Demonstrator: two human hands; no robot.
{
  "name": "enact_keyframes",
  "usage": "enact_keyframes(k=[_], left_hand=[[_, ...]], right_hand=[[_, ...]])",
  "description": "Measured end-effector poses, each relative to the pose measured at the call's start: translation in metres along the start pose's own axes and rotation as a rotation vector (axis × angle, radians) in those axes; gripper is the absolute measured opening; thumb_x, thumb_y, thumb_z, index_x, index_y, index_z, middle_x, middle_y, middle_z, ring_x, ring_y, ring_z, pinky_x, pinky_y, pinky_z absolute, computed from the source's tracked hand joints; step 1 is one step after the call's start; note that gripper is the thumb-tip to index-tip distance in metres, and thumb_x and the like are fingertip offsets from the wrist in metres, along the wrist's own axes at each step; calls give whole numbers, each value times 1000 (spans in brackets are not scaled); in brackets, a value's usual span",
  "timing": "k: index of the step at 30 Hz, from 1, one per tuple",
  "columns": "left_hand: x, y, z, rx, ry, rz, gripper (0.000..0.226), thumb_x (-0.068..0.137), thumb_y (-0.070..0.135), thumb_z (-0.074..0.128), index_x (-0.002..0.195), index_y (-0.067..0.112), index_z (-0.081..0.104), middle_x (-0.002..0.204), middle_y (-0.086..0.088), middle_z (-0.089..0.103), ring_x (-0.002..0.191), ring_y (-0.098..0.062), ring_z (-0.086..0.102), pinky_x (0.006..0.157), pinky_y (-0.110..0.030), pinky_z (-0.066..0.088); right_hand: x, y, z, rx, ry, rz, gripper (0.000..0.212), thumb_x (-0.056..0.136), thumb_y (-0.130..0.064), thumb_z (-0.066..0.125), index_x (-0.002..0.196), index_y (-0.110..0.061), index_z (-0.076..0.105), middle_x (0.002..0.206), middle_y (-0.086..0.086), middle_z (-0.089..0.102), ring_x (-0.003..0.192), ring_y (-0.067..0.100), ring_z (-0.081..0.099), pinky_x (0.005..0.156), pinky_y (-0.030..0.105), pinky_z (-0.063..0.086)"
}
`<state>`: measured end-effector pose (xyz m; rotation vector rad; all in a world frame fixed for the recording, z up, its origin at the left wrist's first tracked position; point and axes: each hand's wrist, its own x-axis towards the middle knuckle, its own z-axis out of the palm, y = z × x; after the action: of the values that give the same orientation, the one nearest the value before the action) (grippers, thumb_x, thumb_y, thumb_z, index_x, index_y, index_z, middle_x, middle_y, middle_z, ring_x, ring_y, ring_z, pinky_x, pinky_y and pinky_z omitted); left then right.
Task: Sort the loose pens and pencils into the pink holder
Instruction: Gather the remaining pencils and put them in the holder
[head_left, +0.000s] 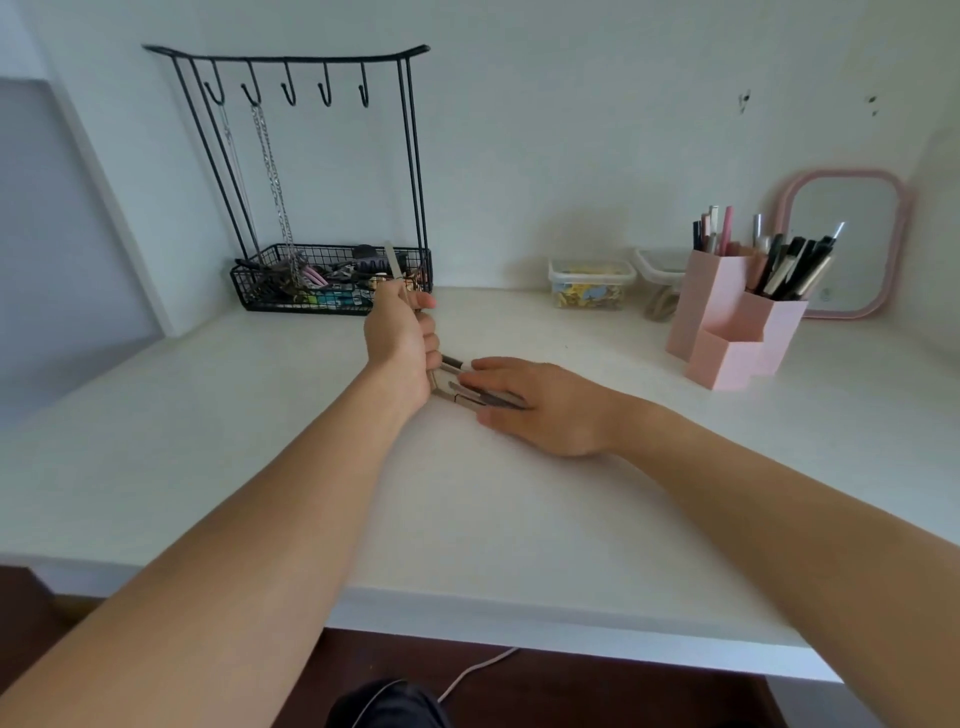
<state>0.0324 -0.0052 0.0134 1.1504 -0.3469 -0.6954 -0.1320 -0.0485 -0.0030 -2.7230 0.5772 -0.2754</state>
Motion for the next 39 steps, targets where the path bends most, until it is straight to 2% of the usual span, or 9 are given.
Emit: enact_keyframes(k=[2, 4, 9, 14, 18, 22, 32, 35, 39], left_hand=[[0, -4, 2, 24, -57, -7, 36, 102, 31, 36, 77, 15, 56, 52, 6, 30, 37, -8, 19, 36, -19, 13], [-2, -7, 3, 72, -138, -4, 35, 104, 28, 34, 81, 14, 57, 52, 5, 32, 38, -8, 21, 35, -19, 15], [-10, -18, 14, 111, -324, -44, 37, 107, 29, 37, 85, 12, 60, 47, 5, 37, 37, -7, 28, 34, -19, 19], [-14, -25, 24, 91, -414, -106, 25, 104, 15, 38, 94, 9, 59, 57, -1, 34, 45, -13, 33, 43, -23, 30], [-13, -26, 24, 151, -440, -82, 29, 109, 19, 33, 100, 10, 59, 61, -2, 37, 54, -16, 43, 53, -28, 40], [-13, -25, 23, 152, -449, -79, 30, 110, 21, 33, 103, 10, 59, 63, -3, 47, 59, -19, 57, 56, -30, 50], [-16, -25, 22, 168, -463, -56, 24, 110, 24, 38, 103, 14, 59, 64, -3, 53, 61, -20, 62, 53, -28, 52], [-15, -26, 22, 176, -457, -59, 20, 109, 25, 41, 100, 16, 56, 60, 1, 36, 49, -13, 38, 43, -23, 35], [-14, -25, 23, 175, -457, -57, 21, 101, 37, 57, 99, 16, 56, 59, 4, 29, 47, -9, 26, 44, -22, 23]], right_hand=[[-1, 6, -8, -43, 74, 60, 39, 97, -27, 56, 136, -24, 59, 139, 0, 60, 127, 20, 53, 109, 28, 35], [-2, 13, -16, -82, 156, 149, 32, 93, -24, 59, 123, -24, 70, 120, 1, 71, 111, 23, 62, 97, 37, 48], [1, 33, -21, -23, 297, 338, 29, 84, -21, 69, 112, -21, 76, 107, 1, 73, 95, 20, 65, 82, 28, 51], [4, 38, -17, 129, 366, 333, 27, 85, -31, 73, 110, -22, 74, 99, 4, 71, 82, 16, 59, 69, 24, 42], [7, 42, -22, 39, 367, 439, 29, 93, -34, 61, 106, -10, 73, 98, 6, 71, 87, 21, 64, 74, 29, 50], [3, 49, -33, -57, 322, 505, 20, 86, -28, 71, 90, -10, 79, 91, 7, 76, 87, 24, 69, 82, 37, 58], [4, 57, -31, -38, 312, 549, 21, 89, -22, 66, 91, -3, 74, 95, 11, 74, 88, 26, 68, 83, 40, 57], [5, 58, -38, 165, 365, 584, 31, 94, -25, 63, 79, 1, 68, 75, 10, 65, 72, 23, 61, 76, 36, 55], [-1, 39, -48, 937, 427, 427, 18, 97, -24, 61, 84, -11, 63, 72, 3, 54, 64, 15, 48, 59, 25, 45]])
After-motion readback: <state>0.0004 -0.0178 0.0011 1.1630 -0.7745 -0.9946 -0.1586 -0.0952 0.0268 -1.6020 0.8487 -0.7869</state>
